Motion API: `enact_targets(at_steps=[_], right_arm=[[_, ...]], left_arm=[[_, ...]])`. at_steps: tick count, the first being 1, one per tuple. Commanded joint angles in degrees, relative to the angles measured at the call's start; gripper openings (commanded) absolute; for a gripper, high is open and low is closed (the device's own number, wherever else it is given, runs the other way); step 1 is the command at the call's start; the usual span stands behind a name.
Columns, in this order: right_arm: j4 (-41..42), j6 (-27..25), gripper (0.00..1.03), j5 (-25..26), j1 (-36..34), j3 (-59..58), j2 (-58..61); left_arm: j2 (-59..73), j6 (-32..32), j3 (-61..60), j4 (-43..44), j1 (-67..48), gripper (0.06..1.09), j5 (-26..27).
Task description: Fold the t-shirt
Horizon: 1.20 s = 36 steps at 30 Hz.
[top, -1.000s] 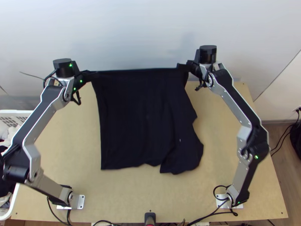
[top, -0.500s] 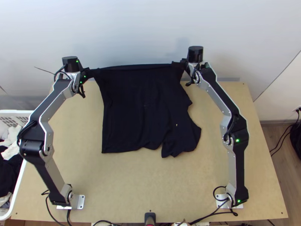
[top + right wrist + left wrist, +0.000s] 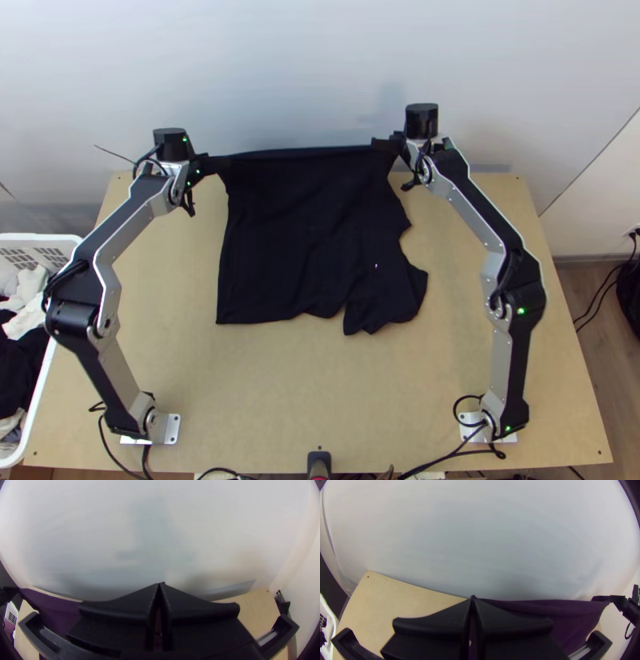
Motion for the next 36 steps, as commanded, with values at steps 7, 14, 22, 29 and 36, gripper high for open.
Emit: enact_targets(at_steps=[7,14,22,29,36], right_arm=[[-0.1,2.23,0.03,-1.49,1.96,-20.68,-13.9],[-0.1,3.46,0.03,-2.45,3.72,-30.52,-19.18],[-0.1,4.43,0.03,-3.07,4.42,-38.52,-23.4],[0.16,5.4,0.03,-4.39,6.35,-46.87,-27.7],[1.22,6.1,0.03,-4.39,6.88,-52.06,-28.23]], left_arm=[[-14.63,0.38,-18.43,0.66,-4.53,0.1,0.46],[-20.08,1.61,-28.71,3.47,-4.61,0.1,0.55],[-22.8,0.47,-36.53,5.67,-6.9,0.1,0.55],[-24.21,-0.94,-41.02,5.67,-9.1,0.1,0.55],[-24.21,-2.61,-45.24,6.72,-10.77,0.1,0.46]])
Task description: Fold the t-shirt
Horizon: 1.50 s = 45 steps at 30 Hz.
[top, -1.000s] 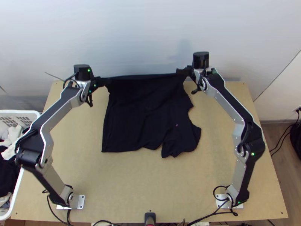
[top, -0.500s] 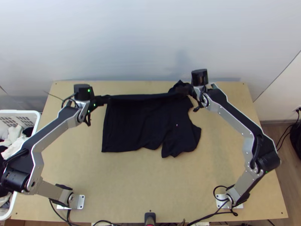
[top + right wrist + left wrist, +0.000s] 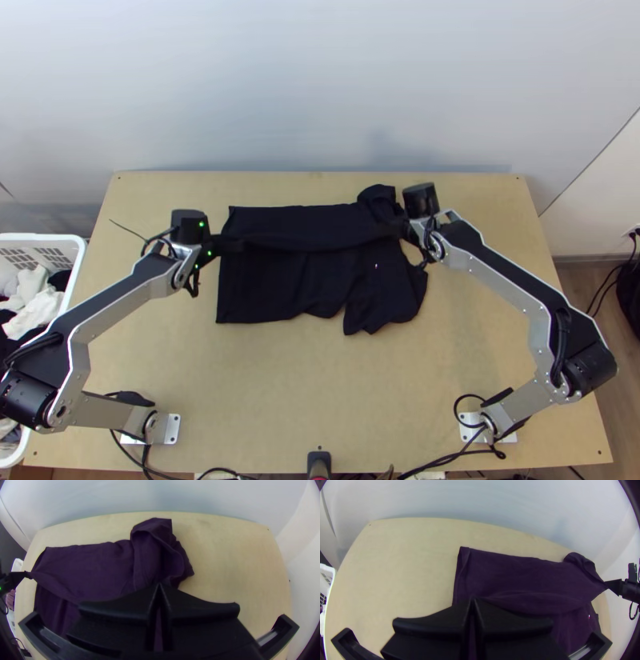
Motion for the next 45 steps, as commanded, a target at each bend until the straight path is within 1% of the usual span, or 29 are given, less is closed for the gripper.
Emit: enact_targets(at_steps=[1,3,4,6,8,9,10,11,12,14,16,18,21,27,32,37,38,45], right_arm=[[0.61,0.51,0.03,-0.21,0.58,-5.5,-1.32],[0.61,0.68,0.05,-0.21,0.41,-5.68,-1.5],[0.52,1.03,0.11,-0.21,0.32,-5.77,-1.85],[0.52,2.35,0.27,-0.21,0.23,-6.38,-3.35],[0.43,3.85,0.48,-0.21,0.15,-6.64,-4.93],[0.52,4.99,0.56,-0.21,0.06,-6.73,-5.72],[0.43,6.04,0.65,-0.21,-0.03,-6.82,-6.69],[0.43,7.45,0.74,-0.21,-0.21,-6.82,-7.48],[0.43,8.5,0.82,-0.21,-0.56,-6.64,-8.0],[-0.01,8.85,0.9,-0.3,-1.26,-6.21,-9.23],[-1.33,8.94,0.98,-0.21,-2.14,-5.59,-10.38],[-3.96,8.77,0.99,-0.21,-3.37,-4.18,-11.61],[-10.12,8.59,0.99,-0.21,-5.04,-1.28,-13.89],[-16.09,7.71,0.99,-0.39,-4.51,-1.81,-18.29],[-18.64,7.98,0.99,-0.39,-2.58,-3.04,-20.31],[-21.02,7.98,0.99,-0.39,-2.32,-3.83,-21.89],[-21.02,7.98,0.99,-0.39,-2.32,-4.18,-22.42],[-21.98,7.71,0.98,-0.65,-2.23,-7.52,-25.49]], left_arm=[[-0.58,-2.07,-4.61,0.73,-1.61,0.1,-0.09],[-1.11,-3.56,-5.31,0.73,-1.61,0.1,0.0],[-1.46,-3.82,-5.48,0.64,-1.7,0.13,0.0],[-2.51,-5.14,-5.84,-0.23,-1.87,0.33,0.0],[-3.48,-6.64,-5.4,-2.43,-2.31,0.56,0.09],[-3.74,-7.16,-4.78,-4.37,-2.49,0.61,0.09],[-4.09,-7.34,-4.34,-5.77,-2.66,0.63,0.09],[-4.71,-7.78,-4.08,-6.91,-2.84,0.68,0.09],[-5.59,-7.87,-3.99,-8.06,-3.02,0.7,0.09],[-7.61,-7.95,-3.64,-10.43,-2.93,0.71,0.09],[-10.16,-7.87,-3.46,-14.65,-2.66,0.71,0.09],[-13.06,-7.34,-3.9,-18.43,-2.22,0.71,0.0],[-17.81,-6.28,-5.92,-23.09,-1.7,0.71,0.09],[-23.17,-6.37,-12.25,-25.99,-3.89,0.71,0.44],[-22.64,-8.22,-14.36,-25.99,-7.23,0.71,1.14],[-18.86,-8.31,-14.8,-25.37,-9.52,0.7,1.14],[-18.07,-8.39,-15.15,-24.76,-9.61,0.69,1.14],[-13.85,-9.1,-17.17,-20.71,-11.45,0.69,1.06]])
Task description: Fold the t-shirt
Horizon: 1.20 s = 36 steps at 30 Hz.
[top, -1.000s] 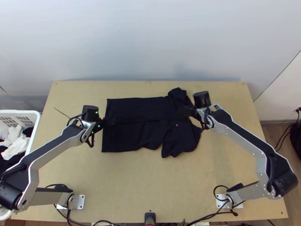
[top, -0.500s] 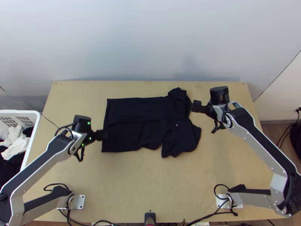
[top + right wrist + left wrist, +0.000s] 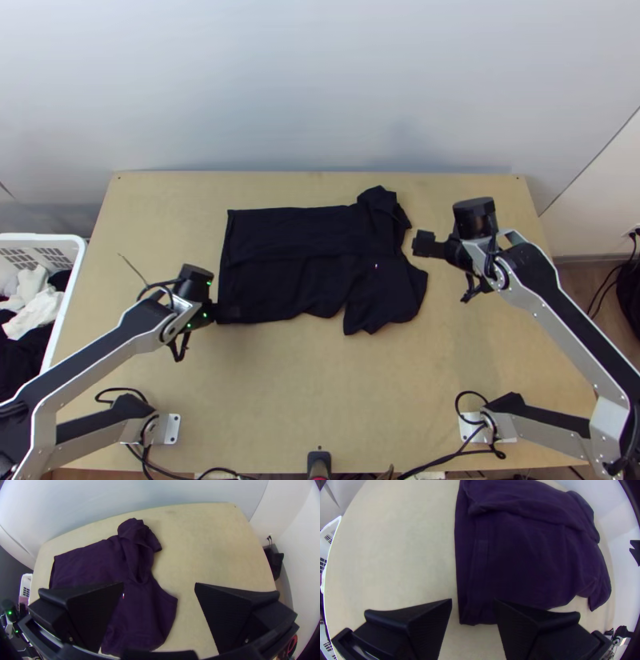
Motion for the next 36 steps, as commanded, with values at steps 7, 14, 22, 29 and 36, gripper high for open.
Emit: enact_targets(at_steps=[7,14,22,29,36], right_arm=[[-1.55,-0.22,0.98,-0.39,0.07,-2.98,-2.96],[-2.25,-0.22,0.98,-1.8,1.56,-3.6,-3.22],[-5.85,-0.57,0.97,-9.09,6.39,-6.06,-4.02],[-5.85,-0.22,0.93,-14.8,7.1,-13.79,-3.93],[-4.36,0.31,0.93,-16.65,8.24,-20.29,-2.26]], left_arm=[[5.99,-1.14,-1.81,5.05,-2.32,0.58,-0.56],[7.22,-1.58,-1.99,6.89,-2.85,0.27,-2.15],[3.88,-2.02,-0.14,5.58,-2.41,0.1,-2.67],[2.29,-0.09,1.88,5.4,1.2,0.1,-3.55],[2.12,0.26,2.15,5.4,1.81,0.1,-4.08]])
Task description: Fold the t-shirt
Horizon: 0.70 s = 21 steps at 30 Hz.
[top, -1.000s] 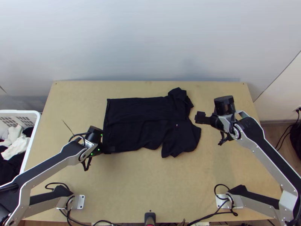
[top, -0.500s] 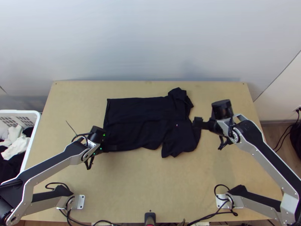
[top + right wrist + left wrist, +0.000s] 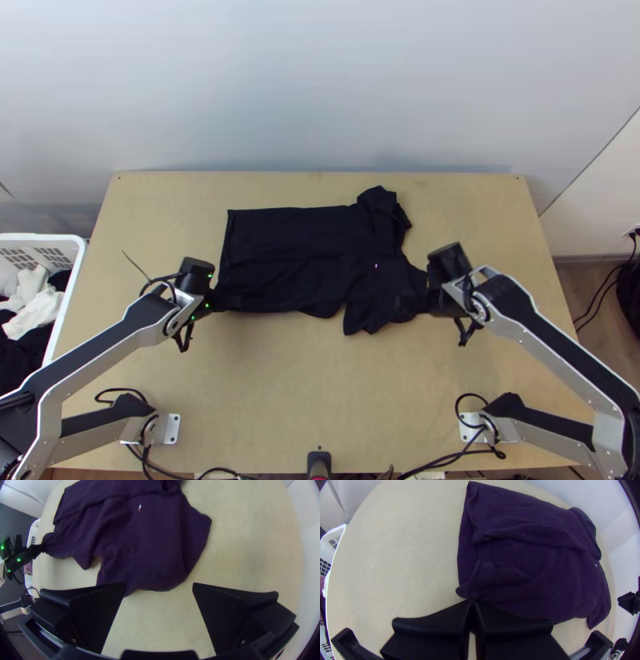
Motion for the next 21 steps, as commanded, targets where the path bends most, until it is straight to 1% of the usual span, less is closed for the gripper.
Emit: enact_targets(at_steps=[1,5,7,8,14,15,16,18,20,21], right_arm=[[1.92,0.48,0.93,-2.0,1.29,-6.44,1.63],[4.03,0.48,0.92,-2.0,1.29,-8.2,3.83],[5.08,0.48,0.84,-2.0,1.55,-7.94,5.24],[5.87,0.48,0.82,-2.0,1.82,-7.76,5.5],[10.27,0.92,0.82,-1.83,2.34,-6.0,9.28],[10.97,0.83,0.78,-1.13,2.17,-5.56,9.98],[11.76,0.83,0.67,-0.16,2.08,-5.12,10.34],[14.84,0.48,0.42,0.63,1.64,-4.68,10.51],[17.56,-0.49,0.14,1.33,1.47,-4.16,11.04],[17.74,-1.45,0.05,1.86,1.47,-3.37,11.57]], left_arm=[[-0.5,0.57,0.73,-0.06,0.98,0.1,-0.54],[-0.5,0.74,0.9,-0.06,1.25,0.1,-0.63],[-0.5,0.83,0.81,-0.06,1.51,0.1,-0.63],[-0.42,0.92,0.81,-0.06,1.6,0.1,-0.63],[-0.33,1.18,0.9,0.11,1.86,0.1,-0.63],[-0.33,1.27,0.9,0.11,1.95,0.1,-0.63],[-0.42,1.36,0.99,0.11,2.04,0.1,-0.63],[-0.42,1.71,1.08,0.11,2.48,0.1,-0.63],[-0.42,2.15,1.08,0.11,3.09,0.1,-0.54],[-0.42,2.41,1.16,0.11,3.36,0.1,-0.54]])
